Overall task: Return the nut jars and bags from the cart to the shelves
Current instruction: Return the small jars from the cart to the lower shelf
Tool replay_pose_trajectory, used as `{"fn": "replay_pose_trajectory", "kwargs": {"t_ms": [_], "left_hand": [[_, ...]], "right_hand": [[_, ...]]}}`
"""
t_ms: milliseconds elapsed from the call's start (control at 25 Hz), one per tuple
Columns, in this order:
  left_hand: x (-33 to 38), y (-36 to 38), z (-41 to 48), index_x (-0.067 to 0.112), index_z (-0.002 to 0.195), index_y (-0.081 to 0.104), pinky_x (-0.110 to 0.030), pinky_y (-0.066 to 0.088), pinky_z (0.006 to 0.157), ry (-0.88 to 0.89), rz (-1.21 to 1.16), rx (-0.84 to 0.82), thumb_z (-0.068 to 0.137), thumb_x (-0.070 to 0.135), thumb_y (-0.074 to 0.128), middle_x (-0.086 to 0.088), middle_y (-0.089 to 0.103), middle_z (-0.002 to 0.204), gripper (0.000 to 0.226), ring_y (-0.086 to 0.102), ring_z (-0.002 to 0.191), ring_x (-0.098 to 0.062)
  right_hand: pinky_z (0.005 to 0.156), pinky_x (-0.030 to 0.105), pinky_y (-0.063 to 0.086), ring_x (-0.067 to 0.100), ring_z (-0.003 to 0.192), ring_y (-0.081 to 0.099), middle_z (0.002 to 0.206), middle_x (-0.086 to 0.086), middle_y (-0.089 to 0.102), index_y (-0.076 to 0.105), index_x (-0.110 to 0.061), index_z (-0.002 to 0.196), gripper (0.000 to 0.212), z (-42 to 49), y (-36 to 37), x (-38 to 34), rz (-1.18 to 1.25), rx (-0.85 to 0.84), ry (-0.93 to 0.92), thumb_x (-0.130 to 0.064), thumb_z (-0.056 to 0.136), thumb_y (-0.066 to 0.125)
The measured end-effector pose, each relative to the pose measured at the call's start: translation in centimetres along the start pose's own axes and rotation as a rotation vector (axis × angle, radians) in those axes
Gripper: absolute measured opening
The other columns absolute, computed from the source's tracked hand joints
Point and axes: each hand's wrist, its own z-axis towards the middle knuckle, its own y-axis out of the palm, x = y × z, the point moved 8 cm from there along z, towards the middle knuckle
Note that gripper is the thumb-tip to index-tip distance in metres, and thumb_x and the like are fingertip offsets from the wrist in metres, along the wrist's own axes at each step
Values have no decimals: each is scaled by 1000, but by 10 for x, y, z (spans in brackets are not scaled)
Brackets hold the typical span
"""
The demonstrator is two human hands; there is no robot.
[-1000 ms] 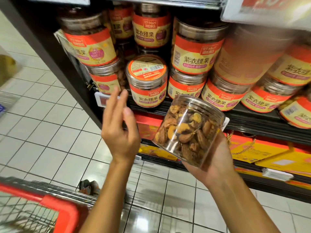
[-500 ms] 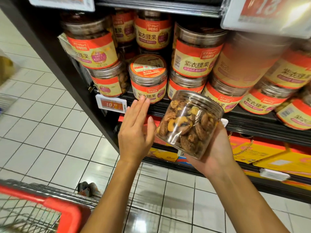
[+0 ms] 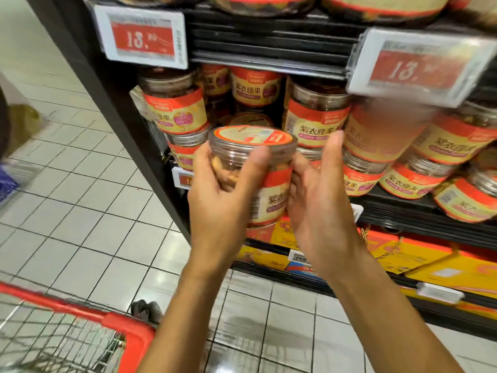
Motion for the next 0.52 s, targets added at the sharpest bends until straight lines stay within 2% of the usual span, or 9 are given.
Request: {"fn": "replay_pose_trajectory", "kwargs": {"t_ms": [80,160,200,240,280,320,400,440,520], "left_hand": [[-9,-12,16,7,113,55,-36,56,82,-74,-141,39,66,56,57,-4,71,101,68,68,95,-19],[-14,-18,25,0,122,49,-47,53,90,-138,-220,43,65,61,58,-18,66,112,85,66,102,-29],[-14,-18,28,1,125,47,-50,51,92,-149,-226,31,64,66,59,-20,63,117,90,64,105,-31],[-13,-16,31,4,125,48,-51,49,95,-144,-211,9,64,70,58,-20,61,121,90,63,109,-32],[-12,-14,34,11,121,50,-51,47,98,-126,-178,-4,66,71,52,-19,59,123,82,60,113,-31],[-11,-14,38,24,114,55,-50,44,101,-97,-125,2,69,71,45,-16,56,124,66,56,117,-29],[-7,-16,48,47,98,59,-45,40,105,-47,24,21,76,69,34,-6,54,120,40,51,121,-20],[-3,-13,53,46,103,60,-41,42,104,-8,42,0,81,66,34,-5,56,119,40,53,119,-19],[2,-10,62,16,117,58,-25,50,89,54,-33,20,88,53,41,-4,65,109,49,62,106,-11]], "right_hand": [[104,18,38,0,124,49,134,-8,56,52,-25,128,69,-6,-3,-11,-107,4,-17,-64,85,15],[111,22,29,2,132,39,142,-5,47,49,-21,130,59,-13,-7,-19,-247,34,-17,-60,88,32],[111,22,27,5,134,36,142,-5,45,49,-17,131,70,-16,-6,-17,-263,60,22,-65,81,48],[109,21,27,5,134,36,140,-8,46,50,-16,131,87,-18,-3,-14,-271,59,13,-76,68,55],[108,22,30,3,132,38,137,-14,49,53,-21,128,87,-26,-1,-14,-322,64,-85,-80,65,51],[107,22,34,0,130,41,135,-18,52,55,-26,124,77,-27,3,-18,-357,94,-207,-79,70,44],[107,20,34,-1,130,41,136,-18,51,54,-34,122,68,-25,1,-17,-369,133,-279,-79,74,37],[109,21,33,-1,130,40,138,-17,47,49,-38,123,69,-18,-2,-18,-391,144,-294,-82,71,37],[111,23,31,-1,132,37,143,-15,41,43,-44,122,59,-7,-3,-17,-443,162,-328,-79,75,35]]}}
